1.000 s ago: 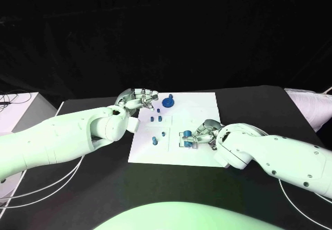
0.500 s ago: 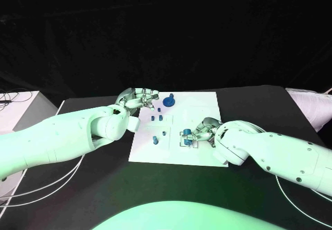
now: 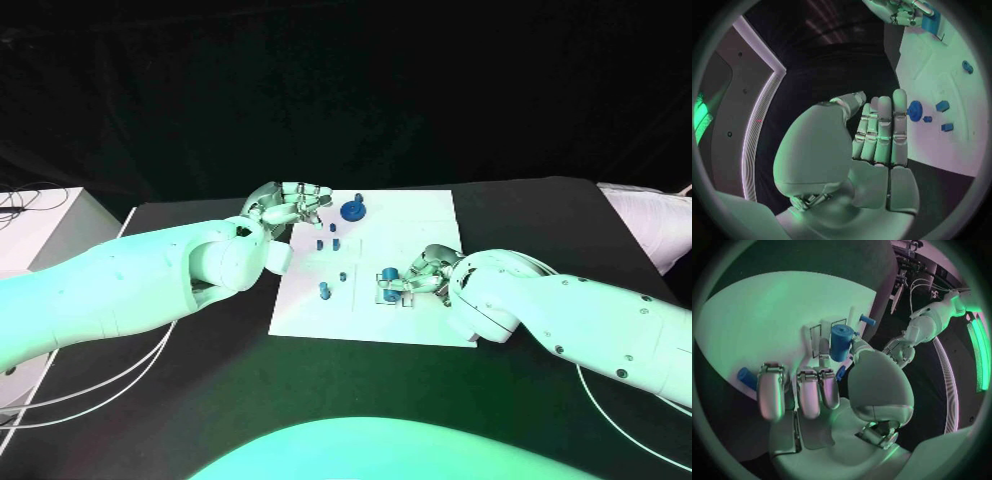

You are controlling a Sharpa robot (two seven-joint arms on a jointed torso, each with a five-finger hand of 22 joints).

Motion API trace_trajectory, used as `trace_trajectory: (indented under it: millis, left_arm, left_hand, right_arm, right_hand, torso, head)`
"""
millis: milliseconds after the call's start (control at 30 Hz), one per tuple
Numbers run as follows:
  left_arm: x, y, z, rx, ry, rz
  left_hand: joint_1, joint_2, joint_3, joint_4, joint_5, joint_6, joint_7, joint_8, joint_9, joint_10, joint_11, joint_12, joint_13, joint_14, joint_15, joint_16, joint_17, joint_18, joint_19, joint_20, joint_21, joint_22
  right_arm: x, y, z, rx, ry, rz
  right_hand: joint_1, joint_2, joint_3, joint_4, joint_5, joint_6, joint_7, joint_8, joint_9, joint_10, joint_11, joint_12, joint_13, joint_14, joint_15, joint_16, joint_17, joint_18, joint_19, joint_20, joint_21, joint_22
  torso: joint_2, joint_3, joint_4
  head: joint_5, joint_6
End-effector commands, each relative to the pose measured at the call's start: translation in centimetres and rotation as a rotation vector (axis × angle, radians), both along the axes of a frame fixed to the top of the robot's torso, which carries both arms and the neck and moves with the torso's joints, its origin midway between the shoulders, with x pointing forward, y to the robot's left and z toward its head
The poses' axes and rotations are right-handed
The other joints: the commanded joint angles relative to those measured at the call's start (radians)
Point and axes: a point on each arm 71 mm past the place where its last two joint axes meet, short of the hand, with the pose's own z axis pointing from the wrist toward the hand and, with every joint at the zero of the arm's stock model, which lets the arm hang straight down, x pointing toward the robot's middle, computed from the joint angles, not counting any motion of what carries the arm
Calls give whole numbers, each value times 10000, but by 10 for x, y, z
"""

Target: Assemble the parts on the task board

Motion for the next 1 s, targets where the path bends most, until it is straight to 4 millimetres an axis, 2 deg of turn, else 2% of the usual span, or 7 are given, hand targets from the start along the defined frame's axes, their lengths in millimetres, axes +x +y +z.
trace_trajectory:
  millis: [33,167,200,233,300,567,1000]
  left_arm:
    - [0,-2,1,-107,-60,-168]
    - [0,-2,1,-106,-60,-168]
    - [0,-2,1,-105,-61,-167]
    - [0,-2,1,-104,-61,-164]
    - [0,-2,1,-99,-60,-159]
    - [0,-1,1,-94,-63,-148]
    - [0,-1,1,-93,-61,-141]
  left_hand:
    - [-48,20,-14,70,64,-34,6,-10,12,-69,0,45,13,-42,8,-33,10,152,30,35,-33,-14]
    - [-48,20,-14,70,64,-34,6,-10,12,-69,0,45,13,-42,8,-33,10,152,30,35,-33,-14]
    - [-48,20,-14,70,64,-34,6,-10,12,-69,0,45,13,-42,8,-33,10,152,30,35,-33,-14]
    - [-48,20,-14,70,64,-34,6,-10,12,-69,0,45,13,-42,8,-33,10,152,30,35,-33,-14]
    - [-48,20,-14,70,64,-34,6,-10,12,-69,0,45,13,-42,8,-33,10,152,30,35,-33,-14]
    - [-48,20,-14,70,64,-34,6,-10,12,-69,0,45,13,-42,8,-33,10,152,30,35,-33,-14]
    - [-48,20,-14,70,64,-34,6,-10,12,-69,0,45,13,-42,8,-33,10,152,30,35,-33,-14]
  right_arm:
    - [-1,-3,-4,-412,69,173]
    - [0,-4,-4,-402,68,155]
    - [0,-4,-4,-401,71,152]
    - [0,-4,-4,-398,72,147]
    - [0,-5,-5,-391,70,137]
    - [-2,-5,-4,-274,-23,145]
    - [-5,-6,-1,-40,-404,245]
  right_hand:
    - [-129,8,-124,-2,-81,-75,6,43,-19,1012,-29,21,2604,1024,-45,43,2634,-107,881,-56,-30,2266]
    - [-300,22,-491,5,-230,-116,16,78,-21,990,-21,-7,2583,1024,-36,43,2634,-107,880,-49,-25,2267]
    - [-369,216,-770,-9,174,-137,14,109,-17,989,-20,-9,2583,1024,-38,43,2634,-108,880,-46,-24,2266]
    - [-362,252,-887,-18,227,-147,16,121,-16,985,-19,-14,2579,1024,-36,43,2634,-109,880,-47,-16,2268]
    - [-362,254,-901,-17,226,-148,16,122,-16,987,-19,-12,2581,1024,-36,43,2634,-106,879,-47,-29,2265]
    - [-519,374,-1560,5,-9,-186,21,188,-15,976,-14,-26,2571,1024,-30,43,2634,-108,878,-40,-21,2267]
    - [-608,445,-1700,7,-53,-186,18,211,-15,990,-17,-9,2584,1024,-31,43,2634,-110,880,-39,-5,2271]
  torso:
    - [0,-6,7]
    - [2,-2,12]
    - [3,-1,14]
    - [3,-1,14]
    - [6,-1,14]
    - [7,3,22]
    - [11,-3,32]
  head:
    - [-4,-14]
    - [-4,-14]
    - [-6,-17]
    - [-6,-17]
    - [-8,-25]
    - [3,-41]
    - [7,-49]
